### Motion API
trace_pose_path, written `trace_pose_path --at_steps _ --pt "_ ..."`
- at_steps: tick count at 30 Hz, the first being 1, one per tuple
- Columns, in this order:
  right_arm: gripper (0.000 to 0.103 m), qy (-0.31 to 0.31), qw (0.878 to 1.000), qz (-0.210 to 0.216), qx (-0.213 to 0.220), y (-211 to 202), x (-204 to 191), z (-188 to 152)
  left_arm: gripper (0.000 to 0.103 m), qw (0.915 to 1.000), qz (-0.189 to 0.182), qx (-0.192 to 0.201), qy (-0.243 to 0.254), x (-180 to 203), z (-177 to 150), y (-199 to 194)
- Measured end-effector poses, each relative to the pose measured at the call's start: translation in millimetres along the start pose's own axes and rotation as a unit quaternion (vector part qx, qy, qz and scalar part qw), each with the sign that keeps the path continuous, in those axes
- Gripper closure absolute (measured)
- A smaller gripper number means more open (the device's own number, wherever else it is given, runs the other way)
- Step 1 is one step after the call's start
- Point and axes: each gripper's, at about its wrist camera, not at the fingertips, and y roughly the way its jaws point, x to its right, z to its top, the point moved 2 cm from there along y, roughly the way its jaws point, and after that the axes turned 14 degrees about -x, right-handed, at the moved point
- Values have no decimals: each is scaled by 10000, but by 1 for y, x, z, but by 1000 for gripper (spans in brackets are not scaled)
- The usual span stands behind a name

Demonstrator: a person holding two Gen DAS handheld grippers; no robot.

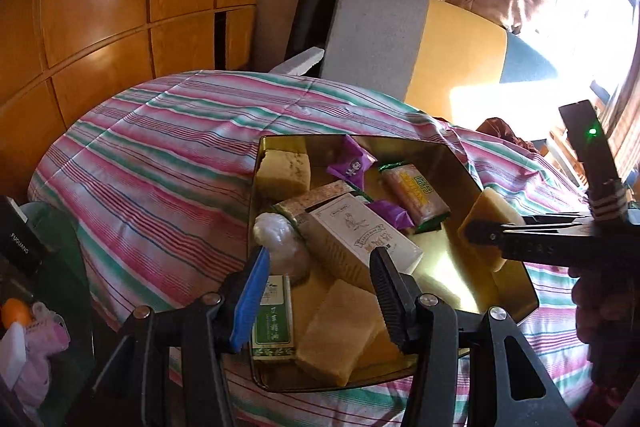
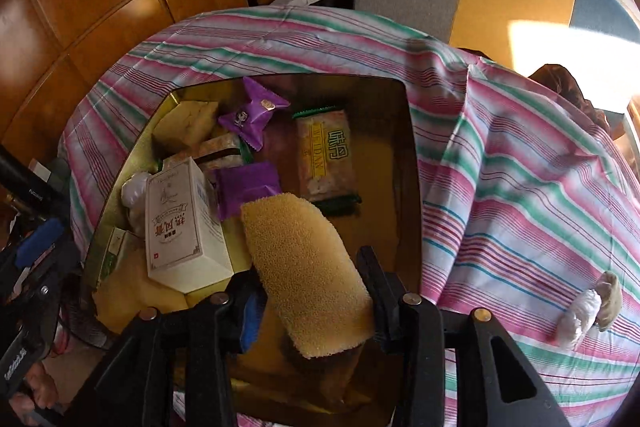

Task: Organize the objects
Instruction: 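Carry the yellow sponge into the gold tray and release it with the right gripper, then move both grippers back toward the plastic-wrapped ball and white sock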

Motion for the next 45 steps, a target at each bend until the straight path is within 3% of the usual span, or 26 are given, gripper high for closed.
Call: trace_pose_path --at_steps 5,9,24,32,45 --pt "54 36 9993 291 -218 26 -17 17 50 9999 93 -1 -71 -11 -1 2" --pt "43 -31 9976 650 -248 32 -31 19 50 9998 147 1 -118 -15 -3 2" --pt "39 -101 9972 339 661 -33 -14 -22 48 9997 207 132 86 -2 -6 -9" --pt "39 239 9944 98 1025 -62 26 -48 47 9990 201 173 353 18 -9 -16" --pt "39 1367 9814 -370 1292 -90 141 -91 46 9955 137 79 934 63 -14 -16"
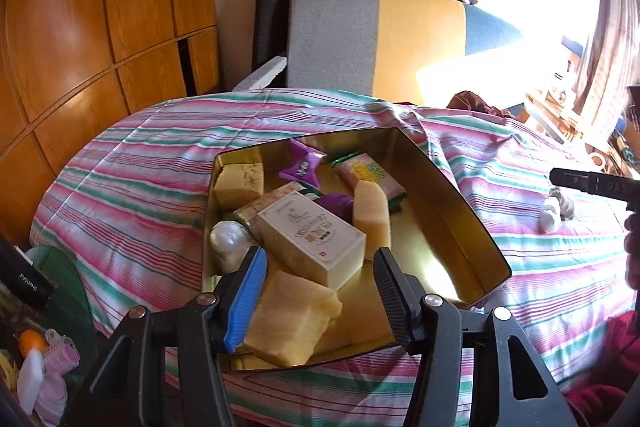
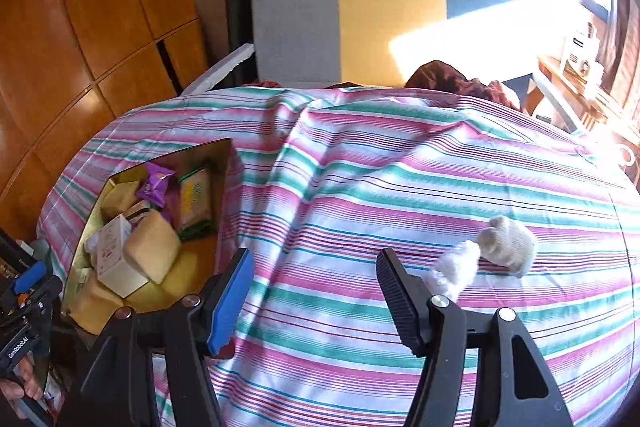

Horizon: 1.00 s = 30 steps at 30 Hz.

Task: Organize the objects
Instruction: 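Move both grippers back toward the plastic-wrapped ball and white sock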

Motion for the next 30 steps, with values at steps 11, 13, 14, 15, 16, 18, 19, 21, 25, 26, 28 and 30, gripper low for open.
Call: trace_pose_path --at_steps 11,13,14,15,16,18,19,21,25,26,28,30 --pt "35 1223 9883 -876 249 -11 136 -11 45 9982 -103 -133 568 49 4 5" --pt "35 1521 9826 -1029 280 -8 162 -17 45 9974 -129 -146 695 59 6 6" --pt "35 1703 9793 -1057 292 -7 175 -22 45 9968 -148 -155 770 65 6 6" --pt "35 1912 9753 -1065 313 -5 187 -28 45 9962 -170 -164 844 71 7 6" --pt "35 2163 9700 -1052 344 -3 200 -35 45 9954 -189 -178 922 78 8 7" --pt "35 2710 9575 -958 241 3 224 -48 44 9936 -256 -226 1078 94 10 9" --pt "35 2961 9507 -915 136 5 234 -52 44 9925 -300 -255 1156 102 10 11" --pt "35 3280 9406 -844 229 0 249 -58 44 9898 -394 -310 1331 121 12 15" --pt "35 3666 9282 -556 301 -6 262 -67 44 9826 -634 -426 1695 162 16 24" --pt "35 3692 9273 -535 311 -7 263 -68 44 9801 -695 -451 1805 174 18 27" --pt "35 3698 9271 -524 318 -9 262 -68 44 9748 -807 -494 2018 197 21 34" --pt "35 3680 9282 -464 307 -8 260 -68 44 9697 -870 -549 2216 219 25 43"
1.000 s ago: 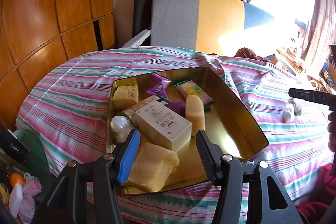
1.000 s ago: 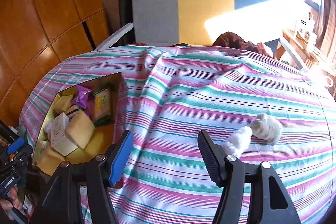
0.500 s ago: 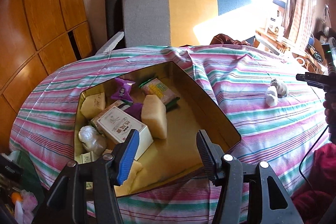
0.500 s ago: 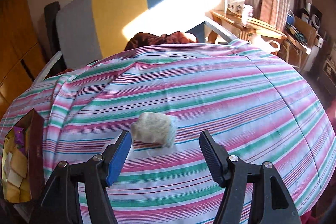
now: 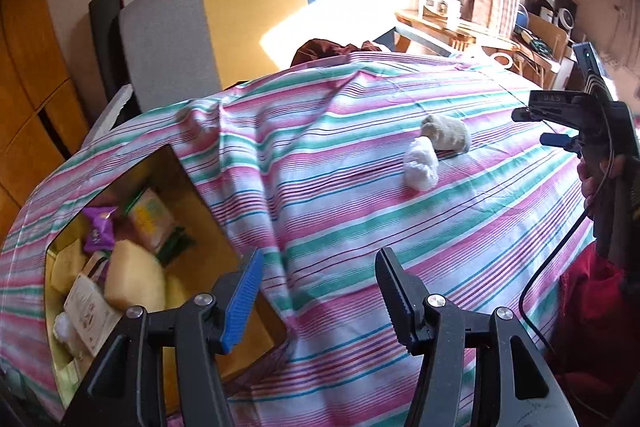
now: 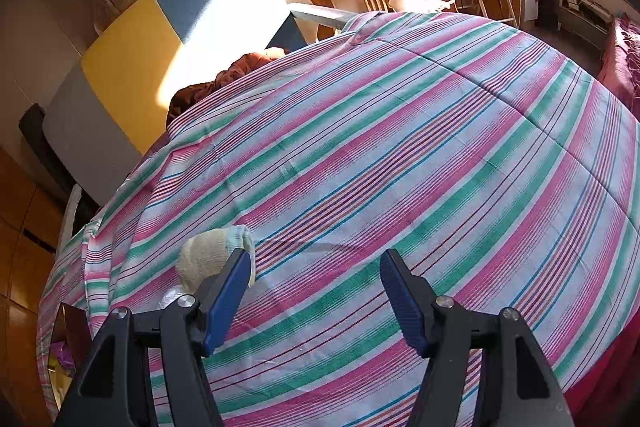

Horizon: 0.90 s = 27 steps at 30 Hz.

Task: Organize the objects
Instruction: 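Move both grippers back toward the plastic-wrapped ball and white sock, then grasp the plastic-wrapped ball with the left gripper while the right gripper grasps the white sock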

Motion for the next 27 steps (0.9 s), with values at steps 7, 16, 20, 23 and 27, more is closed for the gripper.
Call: trace_pose_path --at_steps 7,16,20,23,27 --pt "35 -64 9998 129 -135 4 -6 -2 44 9980 -483 -281 301 44 50 49" --pt "35 53 9986 284 -436 17 -5 1 37 9958 -638 -390 531 75 107 99" --pt "35 -12 9985 282 -477 19 -9 1 33 9952 -698 -501 479 82 124 120" --pt "35 -59 9983 284 -498 20 -11 1 50 9937 -736 -700 466 84 131 141" --pt "35 -169 9982 252 -512 21 -15 2 68 9920 -1003 -698 303 79 115 139"
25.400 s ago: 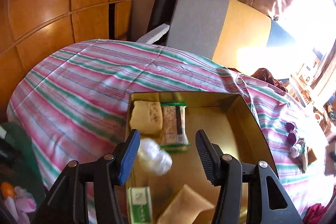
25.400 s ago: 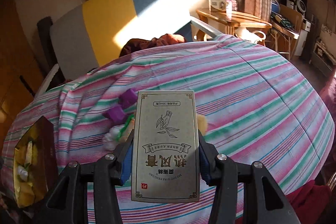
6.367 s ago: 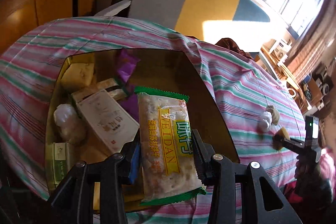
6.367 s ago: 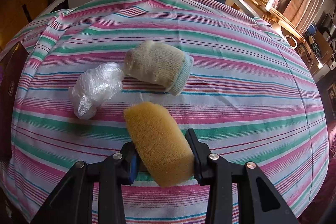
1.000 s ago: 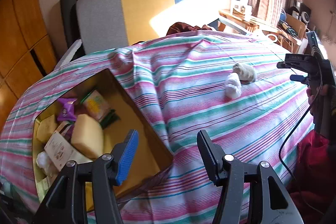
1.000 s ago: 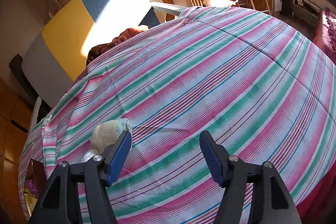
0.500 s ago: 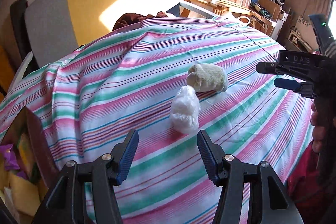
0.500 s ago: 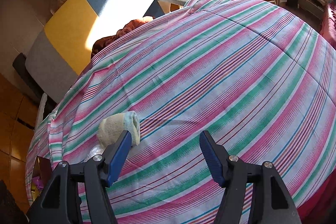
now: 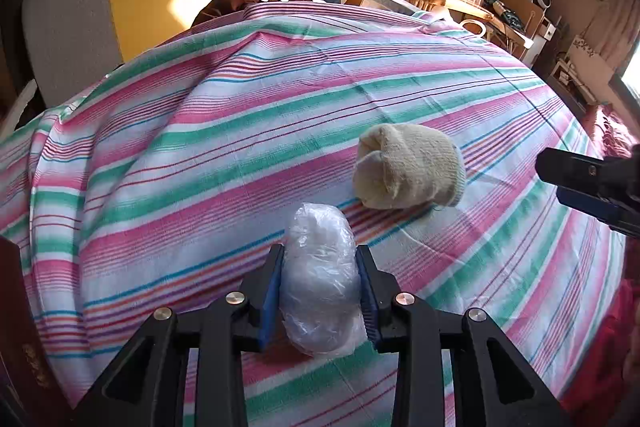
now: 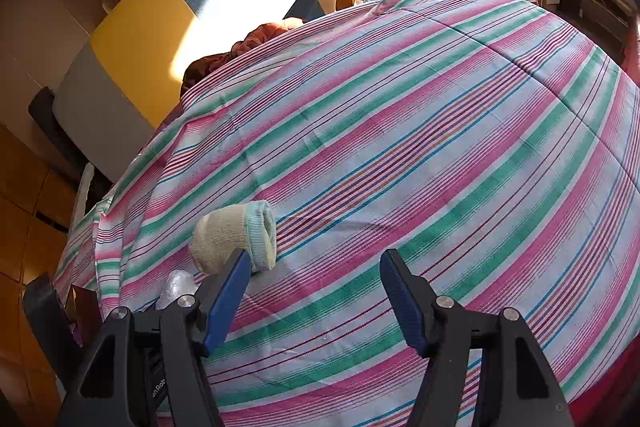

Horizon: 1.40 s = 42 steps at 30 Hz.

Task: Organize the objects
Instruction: 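Grasp the plastic-wrapped ball with the left gripper while the right gripper grasps the white sock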

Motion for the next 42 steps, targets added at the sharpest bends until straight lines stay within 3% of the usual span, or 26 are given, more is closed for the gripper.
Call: trace_pose_path --at_steps 5,7,11,16,19,21,29,34,35,36,42 --pt "35 -289 9995 -114 0 2 -11 -3 68 9998 -123 82 -127 -1 -54 -19" --pt "35 -419 9990 -156 -36 4 -16 -5 68 9997 -2 212 -106 0 -78 -26" --pt "35 -643 9975 -267 -130 11 -24 -9 67 9988 -20 412 -246 -7 -103 -30" --pt "35 -914 9953 -228 -233 19 -35 -15 68 9964 287 785 125 1 -110 -26" --pt "31 -1075 9937 -153 -284 23 -45 -17 68 9967 156 788 66 -3 -108 -26" --pt "20 -1208 9920 -252 -252 24 -54 -14 68 9967 158 799 68 -3 -110 -26" --pt "16 -1200 9904 -528 -436 54 -85 25 67 9964 74 845 36 -6 -112 -26" --pt "16 -1401 9819 -997 -792 91 -103 36 67 9962 55 866 25 -5 -113 -26" --pt "29 -1463 9790 -1161 -815 95 -105 35 67 9962 45 869 20 -6 -113 -26" --pt "30 -1528 9765 -1301 -792 97 -105 33 67 9962 34 872 17 -6 -113 -26" --pt "33 -1907 9718 -1097 -847 69 -101 0 67 9961 4 886 4 -6 -112 -25"
